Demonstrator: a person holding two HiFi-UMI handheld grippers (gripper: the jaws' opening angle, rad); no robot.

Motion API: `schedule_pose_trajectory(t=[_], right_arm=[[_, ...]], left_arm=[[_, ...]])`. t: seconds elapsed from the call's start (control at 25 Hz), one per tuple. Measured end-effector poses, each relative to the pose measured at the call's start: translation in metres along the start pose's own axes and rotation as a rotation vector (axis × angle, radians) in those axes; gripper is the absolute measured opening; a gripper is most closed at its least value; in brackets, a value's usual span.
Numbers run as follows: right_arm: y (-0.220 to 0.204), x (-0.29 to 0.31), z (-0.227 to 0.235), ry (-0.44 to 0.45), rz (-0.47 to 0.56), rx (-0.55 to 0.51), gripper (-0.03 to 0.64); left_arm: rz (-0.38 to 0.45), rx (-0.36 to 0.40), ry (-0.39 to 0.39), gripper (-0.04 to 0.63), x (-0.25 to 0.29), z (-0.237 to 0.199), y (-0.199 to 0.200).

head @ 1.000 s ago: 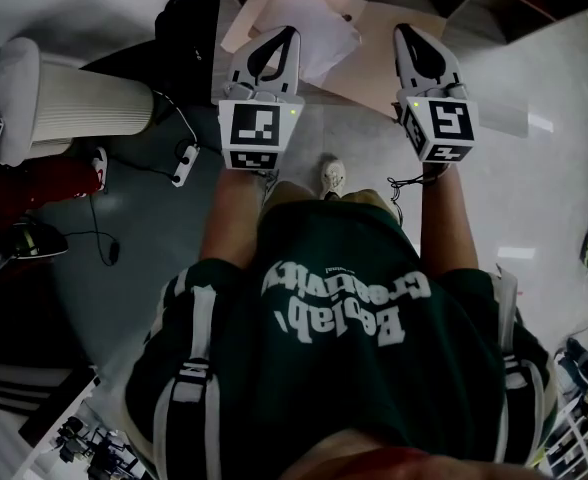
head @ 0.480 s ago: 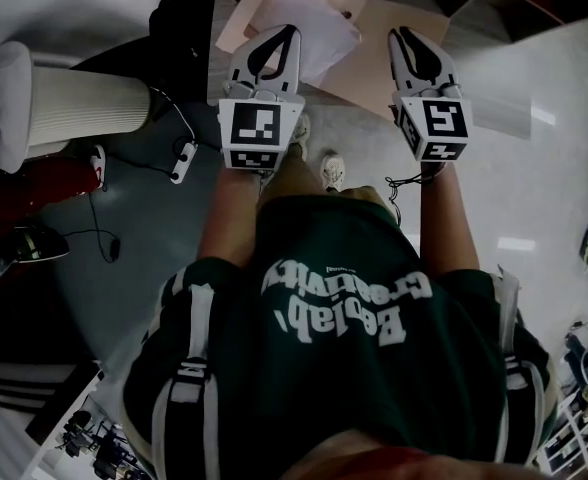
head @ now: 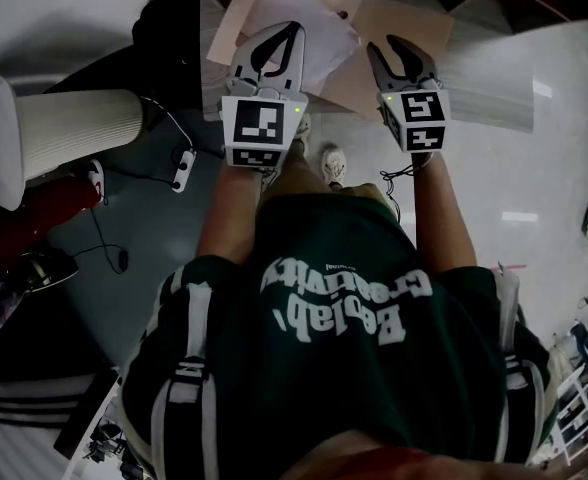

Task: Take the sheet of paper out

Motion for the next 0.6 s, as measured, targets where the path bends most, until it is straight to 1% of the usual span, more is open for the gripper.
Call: schedule_pose_trajectory(t=[0.28,0.4,0.6], right_arm=[[-0.039,0.033,-0.005,-0.038,-0.164,0.029,0.135],[-0.056,0.044,-0.008,-0.057,-0.218,0.042,0.135],[-0.086,0.067,-0.009,-0.085,-0.307,0.076,0.135]], left_arm=[[-0.032,-0.009,-0.054,0.018,0.012,-0.015,-0.011],[-0.043,-0.016,-0.074,0.018,0.015,-0.022,-0.017],[-0.071,-0.028,-0.082,0.018,0.017,-0.042,-0.028]])
Point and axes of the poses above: the fingertips, and each gripper's own axes: x forward along the fingers, z to its right, y out of its top, the point moved 6 cm from there along -x, backward along the fingers, and after that the axes turned 6 degrees about -y, right-handed, at the moved point
